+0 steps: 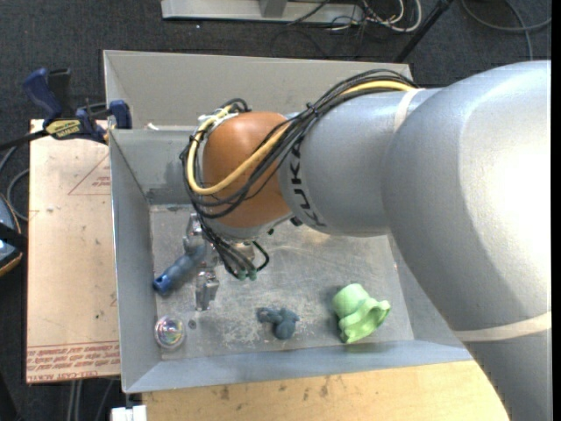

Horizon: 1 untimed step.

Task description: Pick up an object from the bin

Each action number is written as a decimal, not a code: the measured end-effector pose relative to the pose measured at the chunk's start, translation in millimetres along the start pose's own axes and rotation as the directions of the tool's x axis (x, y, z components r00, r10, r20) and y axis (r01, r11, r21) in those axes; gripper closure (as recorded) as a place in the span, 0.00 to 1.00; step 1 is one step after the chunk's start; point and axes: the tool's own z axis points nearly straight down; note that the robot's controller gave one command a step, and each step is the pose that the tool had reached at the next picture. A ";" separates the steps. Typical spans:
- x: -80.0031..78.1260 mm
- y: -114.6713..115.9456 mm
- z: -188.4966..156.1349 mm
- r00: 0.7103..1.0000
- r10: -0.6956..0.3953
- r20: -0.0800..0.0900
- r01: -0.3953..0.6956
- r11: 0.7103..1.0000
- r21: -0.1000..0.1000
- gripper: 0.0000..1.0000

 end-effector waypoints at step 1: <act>-15.9 25.1 22.8 0.919 -0.393 -0.012 0.393 0.919 -0.002 0.00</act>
Offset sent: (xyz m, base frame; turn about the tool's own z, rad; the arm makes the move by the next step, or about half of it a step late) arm 0.0103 0.0251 -0.0266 -0.4061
